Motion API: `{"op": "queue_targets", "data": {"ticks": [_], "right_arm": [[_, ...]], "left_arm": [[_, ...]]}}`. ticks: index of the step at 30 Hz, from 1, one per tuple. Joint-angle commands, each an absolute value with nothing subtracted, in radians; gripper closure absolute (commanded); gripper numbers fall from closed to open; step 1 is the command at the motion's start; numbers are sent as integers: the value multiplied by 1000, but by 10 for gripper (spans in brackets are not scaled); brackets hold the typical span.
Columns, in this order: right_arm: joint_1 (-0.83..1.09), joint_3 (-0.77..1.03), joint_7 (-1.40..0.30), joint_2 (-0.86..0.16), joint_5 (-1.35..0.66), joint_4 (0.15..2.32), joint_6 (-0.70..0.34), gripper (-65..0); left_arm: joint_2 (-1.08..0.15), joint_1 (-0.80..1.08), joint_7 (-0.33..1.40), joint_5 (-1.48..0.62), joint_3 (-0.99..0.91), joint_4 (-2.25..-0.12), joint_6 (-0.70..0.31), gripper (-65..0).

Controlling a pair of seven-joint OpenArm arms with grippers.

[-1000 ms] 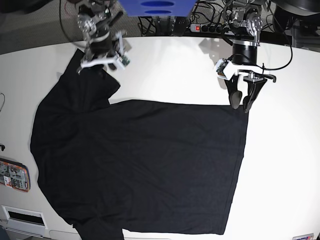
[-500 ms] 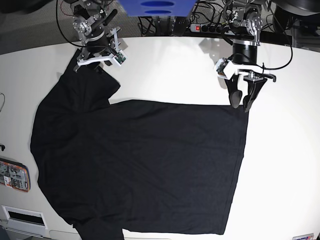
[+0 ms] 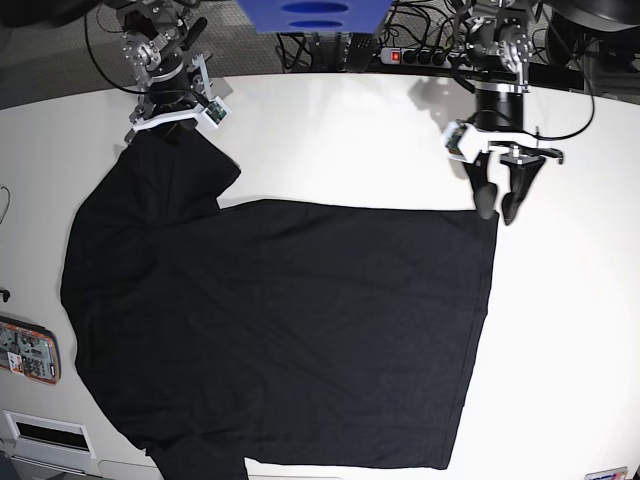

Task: Fold the T-shirt properly
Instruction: 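Move the left gripper down onto the shirt's shoulder corner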

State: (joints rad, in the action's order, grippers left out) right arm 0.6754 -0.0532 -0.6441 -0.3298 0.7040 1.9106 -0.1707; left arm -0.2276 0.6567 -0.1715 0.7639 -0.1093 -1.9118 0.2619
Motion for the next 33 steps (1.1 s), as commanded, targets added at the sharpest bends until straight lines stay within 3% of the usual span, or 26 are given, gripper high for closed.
{"op": "queue_targets", "data": {"ticks": [1, 9, 12, 19, 20, 22, 24, 33], "right_arm": [[680, -50, -650, -337, 704, 1902, -179, -278], [679, -47, -657, -335, 702, 1851, -209, -278], [621, -45, -657, -335, 665, 1830, -260, -278], [545, -53, -657, -335, 648, 1837, -265, -274], [547, -53, -657, -335, 650, 1837, -272, -261], [547, -53, -657, -335, 650, 1839, -341, -172], [545, -45, -657, -332, 648, 1854, -398, -3], [545, -51, -751, -329, 648, 1923, -400, 0]], "left_arm": [[-231, 659, -189, 766, -124, -1928, 280, -230], [-229, 661, -189, 766, -131, -1928, 280, -230], [-229, 662, -189, 766, -128, -1926, 280, -230], [-229, 661, -189, 766, -128, -1928, 280, -230], [-229, 662, -189, 766, -128, -1928, 280, -230], [-229, 662, -189, 766, -127, -1928, 280, -229], [-229, 662, -189, 766, -127, -1928, 280, -229], [-229, 619, -189, 759, -133, -1922, 280, -229]]}}
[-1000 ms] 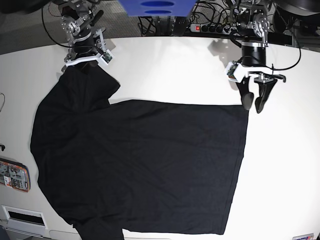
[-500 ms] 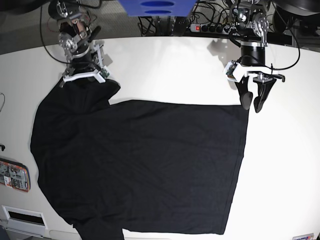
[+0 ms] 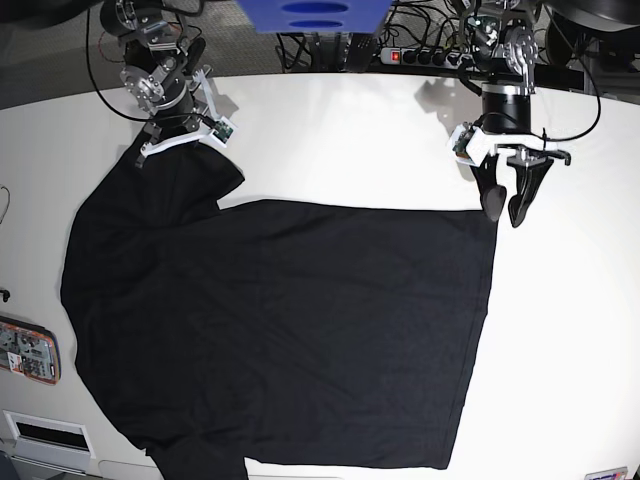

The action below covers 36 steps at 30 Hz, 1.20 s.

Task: Fold the T-shirt properly
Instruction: 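Move the left gripper down onto the shirt's shoulder corner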

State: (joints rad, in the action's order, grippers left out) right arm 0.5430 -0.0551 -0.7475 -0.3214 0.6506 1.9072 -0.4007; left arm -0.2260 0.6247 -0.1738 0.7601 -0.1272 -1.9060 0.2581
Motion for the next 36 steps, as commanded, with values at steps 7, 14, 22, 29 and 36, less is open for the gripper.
{"op": "queue_targets", "data": {"ticks": [7, 14, 22, 29, 36], "right_arm": [[545, -51, -756, -329, 648, 1923, -400, 0], [547, -53, -757, -329, 645, 1931, -400, 0], [547, -53, -757, -329, 645, 1933, -400, 0], [547, -53, -757, -329, 644, 1937, -400, 0], [547, -53, -757, -329, 647, 1939, -400, 0]], "left_arm": [[-231, 545, -163, 766, -128, -1844, 278, -234], [-318, 515, 51, 760, -56, -1844, 191, -337], [-486, 460, 394, 765, 124, -1916, -42, -447], [-568, 344, 524, 765, 251, -1905, -147, -451], [-654, 274, 656, 766, 426, -1897, -225, -452]]}}
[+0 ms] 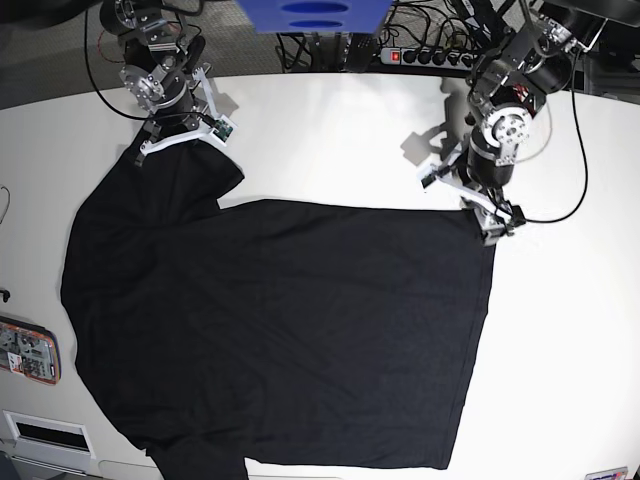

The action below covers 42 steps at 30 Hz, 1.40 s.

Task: Fold the T-shirt properly
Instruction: 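Move the left gripper down onto the shirt's shoulder corner, then pinch the shoulder corner with the left gripper and adjust grip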

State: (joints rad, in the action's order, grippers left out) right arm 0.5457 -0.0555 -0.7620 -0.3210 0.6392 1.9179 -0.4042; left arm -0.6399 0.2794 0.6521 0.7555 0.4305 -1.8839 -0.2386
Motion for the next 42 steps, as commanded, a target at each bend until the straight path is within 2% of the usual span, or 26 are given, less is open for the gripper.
{"op": "queue_targets", "data": {"ticks": [1, 5, 10, 16, 25, 29, 32, 36, 42], "right_arm": [[547, -53, -757, -329, 647, 1939, -400, 0], [547, -53, -759, -329, 648, 1939, -400, 0], [547, -53, -759, -329, 647, 1939, -400, 0], [549, -53, -759, -329, 648, 1939, -400, 0], [549, -53, -759, -329, 648, 1945, -400, 0], [549, -53, -759, -329, 647, 1945, -400, 0], [559, -53, -759, -328, 645, 1945, -400, 0], [631, -48, -759, -328, 645, 1945, -400, 0], [636, -45, -759, -328, 644, 1945, -400, 0]], "left_arm": [[-676, 274, 676, 766, 447, -1897, -232, -452], [-779, 271, 725, 766, 503, -1899, -257, -452], [-803, 271, 728, 756, 503, -1882, -295, -452], [-742, 219, 727, 765, 549, -1773, -309, -449], [-728, 111, 727, 753, 653, -1612, -315, -449], [-668, 25, 722, 708, 654, -1521, -315, -448], [-631, 1, 722, 676, 664, -1517, -315, -448], [-633, 2, 727, 676, 754, -1564, -315, -448], [-648, 2, 727, 680, 800, -1561, -315, -448]]}}
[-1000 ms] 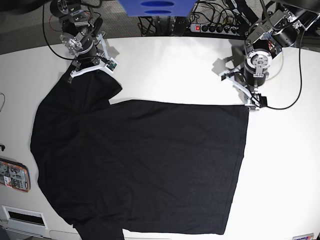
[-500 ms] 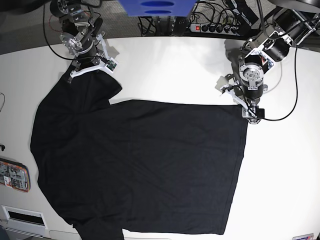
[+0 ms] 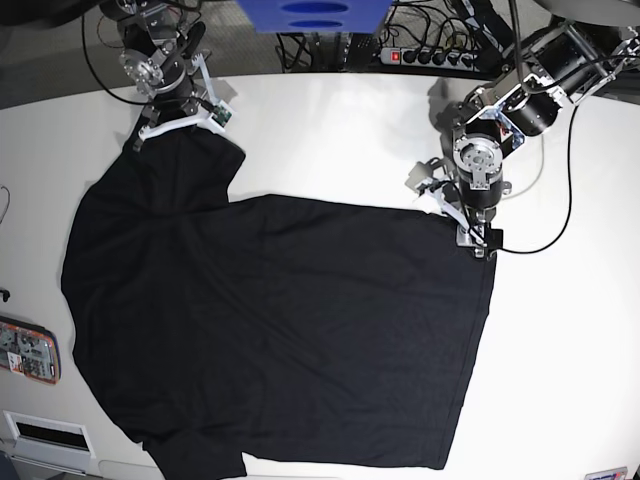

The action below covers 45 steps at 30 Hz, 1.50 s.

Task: Fold the T-shirt properly
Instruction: 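Pinch the shoulder corner with the left gripper and adjust grip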

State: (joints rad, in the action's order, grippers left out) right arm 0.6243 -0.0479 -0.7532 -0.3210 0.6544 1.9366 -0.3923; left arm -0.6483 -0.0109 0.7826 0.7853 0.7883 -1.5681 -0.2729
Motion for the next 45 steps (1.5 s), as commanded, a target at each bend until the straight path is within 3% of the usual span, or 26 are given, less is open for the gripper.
{"op": "queue_targets", "data": {"ticks": [1, 6, 8, 11, 13, 14, 33, 45], "right_arm": [[636, -45, -759, -328, 644, 1945, -400, 0], [636, -45, -759, -328, 644, 1945, -400, 0], [636, -45, -759, -328, 644, 1945, -400, 0], [636, -48, -759, -328, 644, 1945, -400, 0], [636, -51, -759, -328, 644, 1945, -400, 0], [636, -51, -759, -328, 644, 1945, -400, 0], [634, -51, -757, -328, 644, 1945, -400, 0], [636, -51, -754, -328, 644, 1945, -400, 0]], "left_arm": [[-648, 2, 728, 680, 800, -1557, -315, -448], [-648, -5, 728, 680, 800, -1534, -315, -444], [-648, -2, 728, 682, 800, -1534, -315, -396], [-648, -1, 727, 682, 800, -1534, -315, -223], [-648, -1, 727, 682, 800, -1534, -315, -49], [-648, -2, 727, 682, 800, -1534, -315, 0], [-642, 116, 722, 851, 693, -1569, -311, 0], [-641, 179, 725, 911, 693, -1569, -315, -240]]}}
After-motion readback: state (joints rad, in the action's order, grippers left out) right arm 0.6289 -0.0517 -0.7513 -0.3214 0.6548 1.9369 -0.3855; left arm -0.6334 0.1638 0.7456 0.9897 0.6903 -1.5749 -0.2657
